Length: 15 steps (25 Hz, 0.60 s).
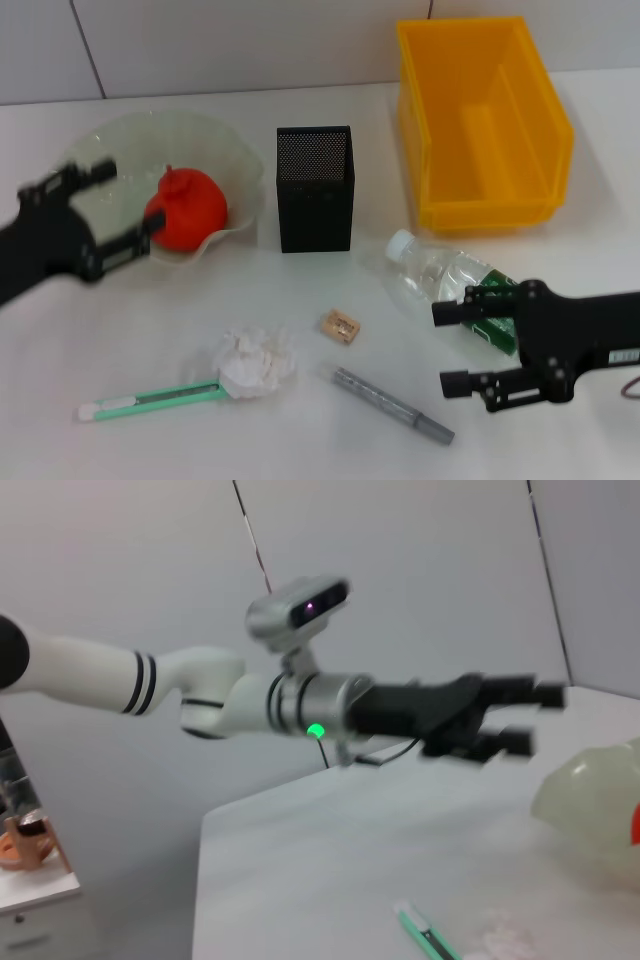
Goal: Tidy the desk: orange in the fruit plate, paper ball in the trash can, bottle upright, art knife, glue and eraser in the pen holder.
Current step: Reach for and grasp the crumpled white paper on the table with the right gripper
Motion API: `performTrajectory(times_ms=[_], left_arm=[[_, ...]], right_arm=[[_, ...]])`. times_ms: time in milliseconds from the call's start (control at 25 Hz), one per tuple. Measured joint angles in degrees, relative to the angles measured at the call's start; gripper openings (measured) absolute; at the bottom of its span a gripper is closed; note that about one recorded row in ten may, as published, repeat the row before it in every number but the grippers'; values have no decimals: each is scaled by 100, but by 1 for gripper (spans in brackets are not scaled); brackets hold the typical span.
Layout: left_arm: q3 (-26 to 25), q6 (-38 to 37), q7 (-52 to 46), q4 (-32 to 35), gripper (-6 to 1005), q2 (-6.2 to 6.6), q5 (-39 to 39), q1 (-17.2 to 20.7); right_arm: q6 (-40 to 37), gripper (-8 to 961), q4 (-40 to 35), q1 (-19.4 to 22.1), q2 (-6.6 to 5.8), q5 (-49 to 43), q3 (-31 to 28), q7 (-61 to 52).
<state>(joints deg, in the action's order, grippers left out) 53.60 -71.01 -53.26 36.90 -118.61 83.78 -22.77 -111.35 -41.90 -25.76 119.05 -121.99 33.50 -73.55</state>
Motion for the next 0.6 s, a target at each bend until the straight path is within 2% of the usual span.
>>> performTrajectory(times_ms=[80, 120, 160, 200, 280, 320, 360, 400, 440, 600], left_arm=[[0, 0, 0, 0, 668, 0, 0, 0], [50, -826, 48, 88, 689, 21, 135, 568], [50, -826, 48, 88, 748, 21, 135, 568], [111, -1123, 102, 69, 807, 24, 230, 906], [111, -1123, 102, 69, 807, 24, 230, 906], [230, -1241, 199, 32, 807, 27, 242, 1116], [230, -1241, 199, 32, 807, 27, 242, 1116], [538, -1581, 209, 16, 807, 56, 244, 1402], [552, -1617, 206, 13, 807, 56, 245, 1433], [634, -1689, 67, -87, 807, 57, 344, 1523]], right_arm=[[-92, 787, -276, -90, 0, 31, 105, -314], [-141, 787, -621, -208, 5, 41, 326, -627], [-141, 787, -621, -208, 5, 41, 326, -627], [-159, 787, -1061, -370, 4, 52, 691, -1125], [-163, 787, -1308, -474, -1, 55, 915, -1462], [-200, 787, -1848, -722, -22, 43, 1417, -2222], [-200, 787, -1848, -722, -22, 43, 1417, -2222], [-268, 787, -2417, -1010, -45, -2, 1906, -3048], [-268, 787, -2417, -1010, -45, -2, 1906, -3048], [-356, 786, -3220, -1645, -108, -224, 2565, -4255]])
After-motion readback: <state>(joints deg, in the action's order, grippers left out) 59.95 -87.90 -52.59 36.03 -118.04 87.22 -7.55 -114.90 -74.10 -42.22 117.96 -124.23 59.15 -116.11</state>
